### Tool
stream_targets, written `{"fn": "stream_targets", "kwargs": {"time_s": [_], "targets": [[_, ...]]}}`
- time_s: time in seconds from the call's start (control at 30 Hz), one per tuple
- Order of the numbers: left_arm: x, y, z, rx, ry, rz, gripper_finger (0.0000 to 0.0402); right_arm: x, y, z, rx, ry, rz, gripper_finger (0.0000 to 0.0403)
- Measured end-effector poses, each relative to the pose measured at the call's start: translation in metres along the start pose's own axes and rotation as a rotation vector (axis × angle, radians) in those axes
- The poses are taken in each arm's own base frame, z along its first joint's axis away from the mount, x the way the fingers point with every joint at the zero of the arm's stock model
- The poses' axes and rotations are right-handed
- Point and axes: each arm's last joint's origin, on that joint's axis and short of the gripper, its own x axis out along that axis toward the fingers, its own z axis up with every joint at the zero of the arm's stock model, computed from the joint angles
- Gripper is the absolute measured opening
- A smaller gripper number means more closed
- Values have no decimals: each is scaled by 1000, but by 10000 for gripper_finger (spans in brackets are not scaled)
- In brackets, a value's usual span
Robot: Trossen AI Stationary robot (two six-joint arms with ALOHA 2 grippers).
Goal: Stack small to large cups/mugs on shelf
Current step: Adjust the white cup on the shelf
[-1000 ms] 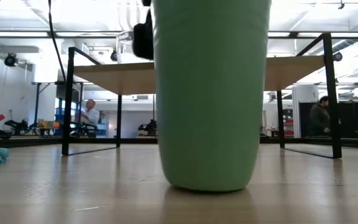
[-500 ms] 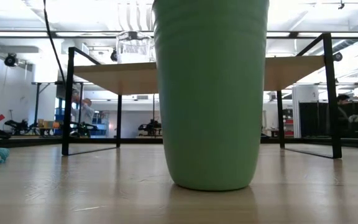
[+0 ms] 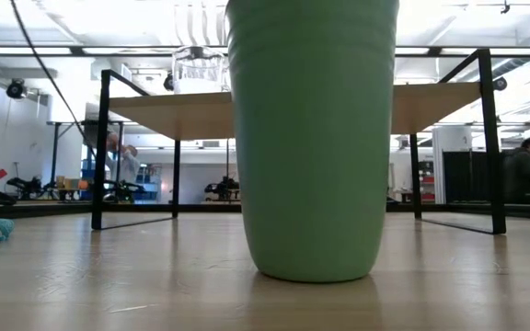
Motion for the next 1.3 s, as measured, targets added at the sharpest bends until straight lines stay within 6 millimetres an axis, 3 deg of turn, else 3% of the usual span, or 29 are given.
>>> {"fn": "stream_targets", "kwargs": {"time_s": [0.2, 0.37, 0.5, 0.63, 0.77, 0.9, 1.3], "targets": [[-56, 8, 1, 45, -113, 9, 75, 53, -9, -5, 104, 82, 63, 82], [-75, 14, -3, 51, -105, 25, 75, 94, -20, -18, 253, 211, 76, 82], [-76, 18, -8, 58, -67, 60, 75, 101, -28, -16, 287, 194, 103, 82], [-74, 20, -10, 62, -41, 79, 75, 95, -41, -15, 264, 201, 41, 82], [-71, 20, -10, 63, -35, 84, 75, 75, -62, -18, 248, 256, -185, 82], [-69, 20, -10, 63, -32, 89, 75, 54, -86, -27, 408, 334, -382, 82], [-62, 20, -10, 63, -22, 102, 75, 1, -153, -41, 616, 217, -473, 82]]}}
